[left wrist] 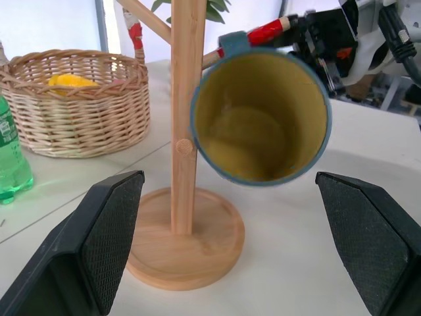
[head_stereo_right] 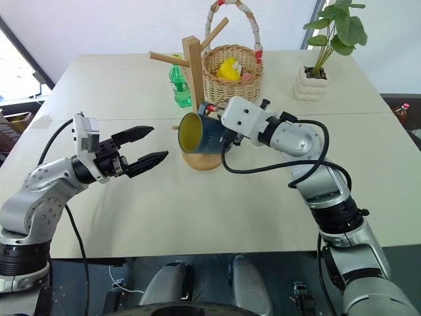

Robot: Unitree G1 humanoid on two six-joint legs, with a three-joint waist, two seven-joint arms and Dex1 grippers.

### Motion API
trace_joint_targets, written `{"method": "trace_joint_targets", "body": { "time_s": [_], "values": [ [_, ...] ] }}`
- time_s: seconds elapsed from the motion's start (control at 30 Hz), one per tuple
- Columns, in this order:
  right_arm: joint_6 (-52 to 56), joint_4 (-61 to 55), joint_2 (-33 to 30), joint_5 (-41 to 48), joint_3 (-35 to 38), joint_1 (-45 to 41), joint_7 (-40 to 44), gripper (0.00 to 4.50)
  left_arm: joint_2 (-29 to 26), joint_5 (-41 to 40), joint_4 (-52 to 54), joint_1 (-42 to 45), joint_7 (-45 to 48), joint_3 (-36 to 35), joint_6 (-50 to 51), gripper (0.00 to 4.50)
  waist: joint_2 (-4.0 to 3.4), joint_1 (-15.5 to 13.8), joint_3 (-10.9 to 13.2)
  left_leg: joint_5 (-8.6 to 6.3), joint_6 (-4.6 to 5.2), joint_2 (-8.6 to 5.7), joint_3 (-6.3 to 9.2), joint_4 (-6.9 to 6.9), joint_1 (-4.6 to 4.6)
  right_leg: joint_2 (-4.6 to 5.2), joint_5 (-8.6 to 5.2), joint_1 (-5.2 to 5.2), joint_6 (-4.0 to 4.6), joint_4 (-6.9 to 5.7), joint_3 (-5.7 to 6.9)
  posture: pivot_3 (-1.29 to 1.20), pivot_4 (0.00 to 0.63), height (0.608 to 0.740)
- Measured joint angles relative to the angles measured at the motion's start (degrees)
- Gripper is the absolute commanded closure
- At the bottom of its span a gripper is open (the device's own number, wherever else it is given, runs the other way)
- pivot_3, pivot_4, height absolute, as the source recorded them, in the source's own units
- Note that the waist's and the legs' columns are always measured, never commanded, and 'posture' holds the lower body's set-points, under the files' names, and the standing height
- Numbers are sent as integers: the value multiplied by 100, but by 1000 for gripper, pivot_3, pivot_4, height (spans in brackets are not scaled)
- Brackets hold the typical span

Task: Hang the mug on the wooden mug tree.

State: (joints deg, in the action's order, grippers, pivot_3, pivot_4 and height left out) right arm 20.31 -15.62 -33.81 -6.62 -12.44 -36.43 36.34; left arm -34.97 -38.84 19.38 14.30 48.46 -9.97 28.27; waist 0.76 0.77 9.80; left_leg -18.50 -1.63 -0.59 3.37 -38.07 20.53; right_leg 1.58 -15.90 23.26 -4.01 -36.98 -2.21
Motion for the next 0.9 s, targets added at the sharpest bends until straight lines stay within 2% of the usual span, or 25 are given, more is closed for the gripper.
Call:
{"method": "trace_joint_targets", "body": {
  "time_s": [0.13,0.3,0.4,0.47,0.57,0.67,0.9],
  "values": [
    [-100,-156,-275,150,367,38,143,1835,0,-9,-1,-1,-18,-2,0,0,-1,-15,0,0,0,0,0,0,3,1,0,0,0,1,0,0,150,740],
    [-115,-544,-600,901,1408,541,481,1835,22,23,-182,-126,-252,-210,-7,0,1,-12,0,-1,0,0,0,3,0,2,0,-5,0,5,0,0,150,740],
    [118,-459,-459,1515,2241,1239,496,1835,151,271,-580,-349,-614,-420,-164,0,2,-13,-1,-1,1,1,0,6,-7,1,0,-10,0,3,-1,0,150,740],
    [187,-173,-89,1908,2694,1710,384,1835,307,495,-949,-480,-933,-566,-383,0,7,-5,-3,-1,1,3,-1,6,-10,-1,0,-10,0,1,-3,0,150,740],
    [105,417,350,2133,2854,2167,217,1835,490,791,-1396,-675,-1261,-726,-697,0,4,15,-2,-1,1,3,-8,6,-12,-1,0,-4,0,-6,-9,0,150,740],
    [-207,924,650,2160,2857,2240,73,1835,653,1041,-1680,-863,-1485,-770,-1000,0,1,18,-1,-1,1,3,-9,6,-14,-2,0,-4,0,-9,-9,0,150,740],
    [-841,1802,857,2147,2736,2261,-3,1835,836,1233,-1864,-1347,-1736,-920,-1256,0,2,-13,-1,-1,0,2,-8,6,-9,2,0,-2,0,-8,-9,0,150,740]
  ]
}}
